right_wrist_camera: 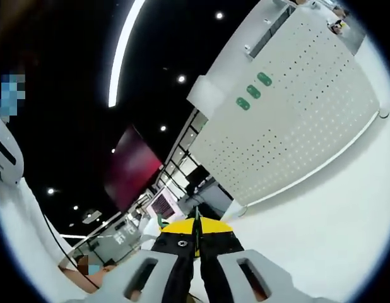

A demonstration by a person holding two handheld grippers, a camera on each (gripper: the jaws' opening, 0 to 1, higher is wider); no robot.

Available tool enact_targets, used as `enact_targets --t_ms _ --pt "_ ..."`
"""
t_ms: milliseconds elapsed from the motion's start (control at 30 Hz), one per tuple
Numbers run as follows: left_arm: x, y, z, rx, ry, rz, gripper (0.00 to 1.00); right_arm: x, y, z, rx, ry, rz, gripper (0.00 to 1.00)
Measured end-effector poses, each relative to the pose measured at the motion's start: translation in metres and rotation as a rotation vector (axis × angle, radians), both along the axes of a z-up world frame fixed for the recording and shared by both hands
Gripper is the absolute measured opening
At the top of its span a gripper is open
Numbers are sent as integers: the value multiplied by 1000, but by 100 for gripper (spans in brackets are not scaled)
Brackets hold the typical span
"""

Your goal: Insert the hook assembly into the mounting plate slot until the hook locks in place.

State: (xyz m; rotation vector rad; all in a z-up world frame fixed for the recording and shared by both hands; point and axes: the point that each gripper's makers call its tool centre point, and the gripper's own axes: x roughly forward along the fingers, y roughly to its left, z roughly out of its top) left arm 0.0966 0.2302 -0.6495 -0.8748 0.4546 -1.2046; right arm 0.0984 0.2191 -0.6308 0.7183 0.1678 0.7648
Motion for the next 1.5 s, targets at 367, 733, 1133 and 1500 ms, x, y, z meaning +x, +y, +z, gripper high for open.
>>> enact_targets --t_ms 367,733,1133,1500 --pt "-7 -2 -3 177 -175 22 20 4 -7 -2 -58 -12 -55 0" --pt "-8 7 -1 355 -299 98 21 6 -5 -12 -156 -13 -89 0" --pt "1 17 1 466 -342 177 16 7 4 -19 -291 -37 -91 0" --pt "3 18 -3 506 -345 187 6 7 12 -21 -339 -53 -80 0"
